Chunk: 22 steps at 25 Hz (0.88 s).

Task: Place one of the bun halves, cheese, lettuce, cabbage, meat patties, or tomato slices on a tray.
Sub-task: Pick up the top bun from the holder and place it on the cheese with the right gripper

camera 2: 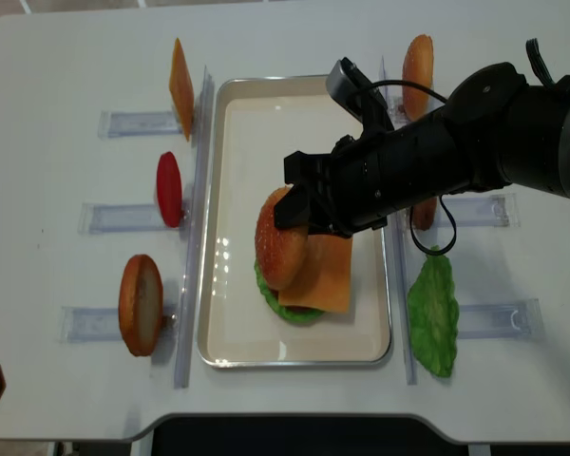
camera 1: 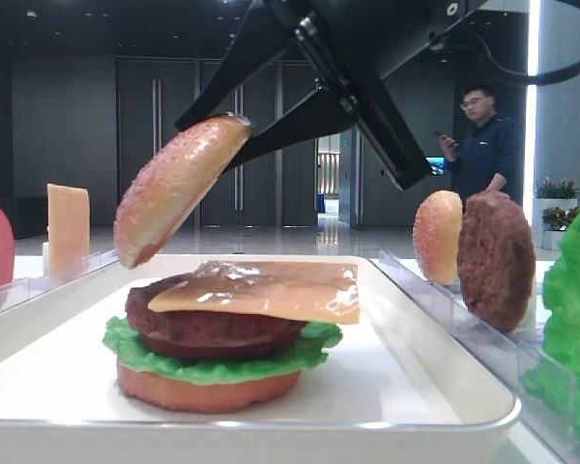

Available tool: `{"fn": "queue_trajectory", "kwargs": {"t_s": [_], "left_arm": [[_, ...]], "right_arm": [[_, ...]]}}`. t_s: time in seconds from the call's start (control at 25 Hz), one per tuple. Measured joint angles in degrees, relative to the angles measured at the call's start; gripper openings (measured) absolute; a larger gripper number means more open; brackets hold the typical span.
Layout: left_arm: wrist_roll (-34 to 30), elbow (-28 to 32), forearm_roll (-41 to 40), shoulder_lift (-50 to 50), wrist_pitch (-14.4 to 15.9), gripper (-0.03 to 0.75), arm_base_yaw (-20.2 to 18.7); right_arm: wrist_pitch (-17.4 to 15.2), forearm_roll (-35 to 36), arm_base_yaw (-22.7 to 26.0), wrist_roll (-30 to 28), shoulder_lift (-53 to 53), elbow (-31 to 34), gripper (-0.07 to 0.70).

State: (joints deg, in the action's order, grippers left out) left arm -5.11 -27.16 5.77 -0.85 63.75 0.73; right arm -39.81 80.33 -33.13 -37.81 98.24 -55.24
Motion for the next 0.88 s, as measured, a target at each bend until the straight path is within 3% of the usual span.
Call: {"fn": "queue_trajectory", "kwargs": {"t_s": [0.72, 0.88], "left_arm": [[0.00, 0.00, 0.00, 0.00, 0.00, 0.000, 0.00], [0.00, 0.00, 0.06, 0.00, 0.00, 0.000, 0.00]], "right_arm": [[0.18, 1.77, 0.00, 0.06, 0.12, 0.00, 0.203], [-1.24, 3.32, 0.00, -0.76, 1.90, 0.00, 0.203]]}}
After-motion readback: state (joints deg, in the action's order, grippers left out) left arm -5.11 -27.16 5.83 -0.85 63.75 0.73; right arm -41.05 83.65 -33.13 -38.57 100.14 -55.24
